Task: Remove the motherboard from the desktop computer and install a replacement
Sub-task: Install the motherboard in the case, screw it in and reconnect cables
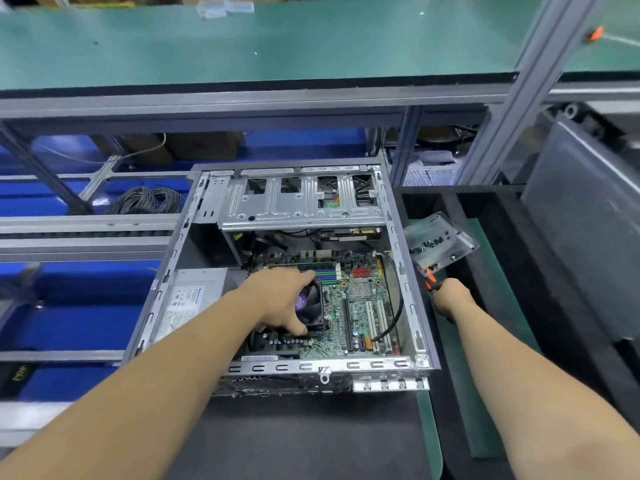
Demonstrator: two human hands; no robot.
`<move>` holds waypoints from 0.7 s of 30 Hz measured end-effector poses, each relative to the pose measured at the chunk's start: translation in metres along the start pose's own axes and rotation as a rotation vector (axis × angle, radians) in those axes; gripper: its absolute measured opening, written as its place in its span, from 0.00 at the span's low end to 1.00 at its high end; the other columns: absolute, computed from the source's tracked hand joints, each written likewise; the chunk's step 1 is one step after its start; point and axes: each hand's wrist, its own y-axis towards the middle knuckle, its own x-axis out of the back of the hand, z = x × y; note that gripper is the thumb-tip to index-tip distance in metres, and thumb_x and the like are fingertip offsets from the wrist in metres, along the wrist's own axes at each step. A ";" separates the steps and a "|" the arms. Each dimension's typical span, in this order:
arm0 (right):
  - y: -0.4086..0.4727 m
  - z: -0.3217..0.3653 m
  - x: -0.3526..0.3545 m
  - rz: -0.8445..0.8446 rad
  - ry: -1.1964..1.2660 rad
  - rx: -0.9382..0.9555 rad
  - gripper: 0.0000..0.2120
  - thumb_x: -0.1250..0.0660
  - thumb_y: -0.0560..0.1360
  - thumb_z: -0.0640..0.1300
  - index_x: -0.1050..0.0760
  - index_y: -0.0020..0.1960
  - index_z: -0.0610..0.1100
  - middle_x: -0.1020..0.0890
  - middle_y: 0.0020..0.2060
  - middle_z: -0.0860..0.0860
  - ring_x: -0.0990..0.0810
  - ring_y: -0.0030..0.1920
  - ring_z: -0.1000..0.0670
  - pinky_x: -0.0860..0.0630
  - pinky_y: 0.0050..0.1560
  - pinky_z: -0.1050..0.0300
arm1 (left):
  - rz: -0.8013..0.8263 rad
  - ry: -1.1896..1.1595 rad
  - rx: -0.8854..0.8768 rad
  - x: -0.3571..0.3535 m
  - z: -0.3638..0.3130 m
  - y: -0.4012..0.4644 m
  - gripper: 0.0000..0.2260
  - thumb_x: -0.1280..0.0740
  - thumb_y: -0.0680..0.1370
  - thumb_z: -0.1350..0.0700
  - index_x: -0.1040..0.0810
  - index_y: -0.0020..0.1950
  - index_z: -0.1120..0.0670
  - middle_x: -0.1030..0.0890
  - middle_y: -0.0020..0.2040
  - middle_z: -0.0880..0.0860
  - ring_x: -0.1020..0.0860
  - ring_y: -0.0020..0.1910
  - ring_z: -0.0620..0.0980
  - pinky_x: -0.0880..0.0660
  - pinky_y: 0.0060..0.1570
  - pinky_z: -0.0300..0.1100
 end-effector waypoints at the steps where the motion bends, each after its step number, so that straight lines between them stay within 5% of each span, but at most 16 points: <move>1: -0.002 -0.001 0.001 0.005 -0.033 -0.015 0.08 0.37 0.79 0.42 0.24 0.50 0.37 0.19 0.47 0.37 0.21 0.41 0.39 0.26 0.39 0.52 | 0.002 -0.001 -0.001 0.000 0.000 0.000 0.45 0.24 0.65 0.36 0.38 0.75 0.52 0.24 0.61 0.52 0.25 0.60 0.56 0.24 0.57 0.53; 6: -0.024 0.001 0.023 0.053 -0.151 -0.006 0.15 0.36 0.80 0.47 0.29 0.39 0.39 0.21 0.39 0.40 0.25 0.34 0.45 0.29 0.39 0.56 | 0.015 0.010 -0.013 0.003 0.001 0.000 0.46 0.24 0.65 0.34 0.37 0.75 0.52 0.23 0.62 0.52 0.24 0.61 0.56 0.23 0.57 0.54; 11: -0.080 0.027 0.110 0.128 -0.189 0.037 0.24 0.36 0.76 0.58 0.23 0.36 0.36 0.22 0.22 0.46 0.31 0.19 0.48 0.33 0.25 0.63 | 0.098 -0.008 -0.037 0.015 0.001 -0.008 0.52 0.27 0.68 0.32 0.48 0.81 0.53 0.30 0.74 0.53 0.29 0.71 0.57 0.28 0.65 0.55; 13: -0.105 0.044 0.144 0.087 -0.061 0.081 0.20 0.36 0.76 0.55 0.23 0.39 0.37 0.25 0.24 0.45 0.36 0.20 0.50 0.39 0.24 0.66 | 0.096 0.052 -0.026 0.021 0.003 -0.013 0.46 0.35 0.74 0.30 0.49 0.82 0.51 0.33 0.77 0.52 0.32 0.73 0.56 0.31 0.68 0.54; 17: -0.168 0.110 0.182 -0.149 0.244 0.409 0.11 0.35 0.80 0.49 0.24 0.44 0.42 0.27 0.33 0.45 0.36 0.25 0.50 0.40 0.23 0.65 | 0.017 0.236 -0.009 0.033 0.019 -0.033 0.19 0.44 0.82 0.44 0.29 0.71 0.49 0.23 0.68 0.53 0.25 0.66 0.55 0.34 0.66 0.51; 21: -0.249 0.196 0.195 -0.146 0.722 0.755 0.07 0.38 0.82 0.47 0.27 0.45 0.49 0.26 0.30 0.49 0.32 0.20 0.53 0.33 0.21 0.64 | -0.108 0.150 -0.005 0.031 0.047 -0.055 0.17 0.42 0.79 0.55 0.22 0.65 0.48 0.18 0.61 0.51 0.23 0.61 0.54 0.33 0.65 0.49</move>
